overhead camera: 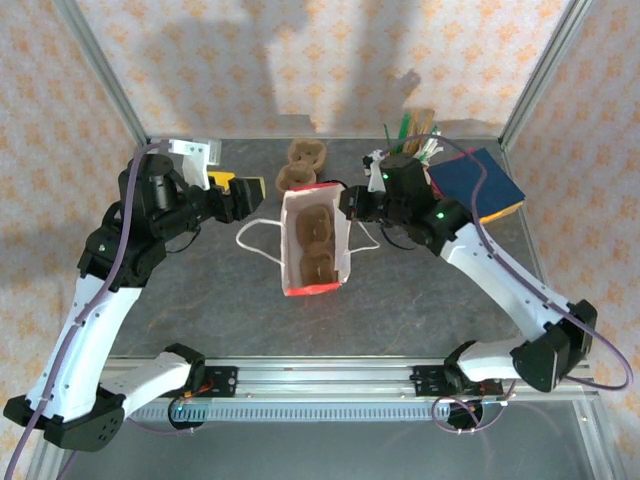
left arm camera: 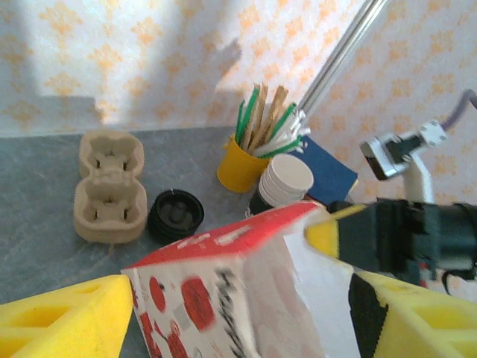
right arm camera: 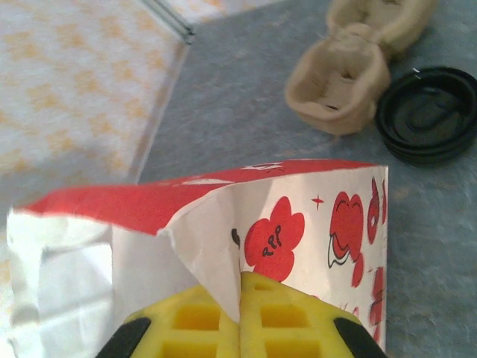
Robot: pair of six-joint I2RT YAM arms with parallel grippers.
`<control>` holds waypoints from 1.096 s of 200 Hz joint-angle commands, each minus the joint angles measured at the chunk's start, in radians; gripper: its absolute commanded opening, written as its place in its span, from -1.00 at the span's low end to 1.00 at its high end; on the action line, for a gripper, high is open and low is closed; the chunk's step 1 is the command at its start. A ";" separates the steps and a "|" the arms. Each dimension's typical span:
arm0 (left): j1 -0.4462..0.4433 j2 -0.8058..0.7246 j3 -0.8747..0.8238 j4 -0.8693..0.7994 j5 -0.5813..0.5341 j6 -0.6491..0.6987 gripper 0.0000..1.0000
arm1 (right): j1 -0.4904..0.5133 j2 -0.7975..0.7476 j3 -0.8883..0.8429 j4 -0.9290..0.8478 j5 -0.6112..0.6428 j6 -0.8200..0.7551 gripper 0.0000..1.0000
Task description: Pack the takeout coffee
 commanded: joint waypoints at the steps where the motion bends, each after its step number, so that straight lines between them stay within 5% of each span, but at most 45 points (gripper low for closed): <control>1: -0.002 -0.036 -0.015 0.081 -0.072 -0.009 0.58 | 0.018 -0.066 -0.039 0.115 -0.088 -0.118 -0.88; 69: -0.002 -0.038 -0.031 0.108 -0.085 -0.002 0.61 | 0.040 -0.115 -0.112 0.172 -0.136 -0.174 -0.88; 134: -0.008 0.024 0.016 0.061 0.108 -0.048 0.50 | 0.044 -0.020 -0.042 0.144 0.008 0.200 -0.83; 219: -0.071 0.090 0.036 0.008 0.108 -0.114 0.31 | -0.013 0.042 -0.103 0.299 -0.059 0.423 -0.84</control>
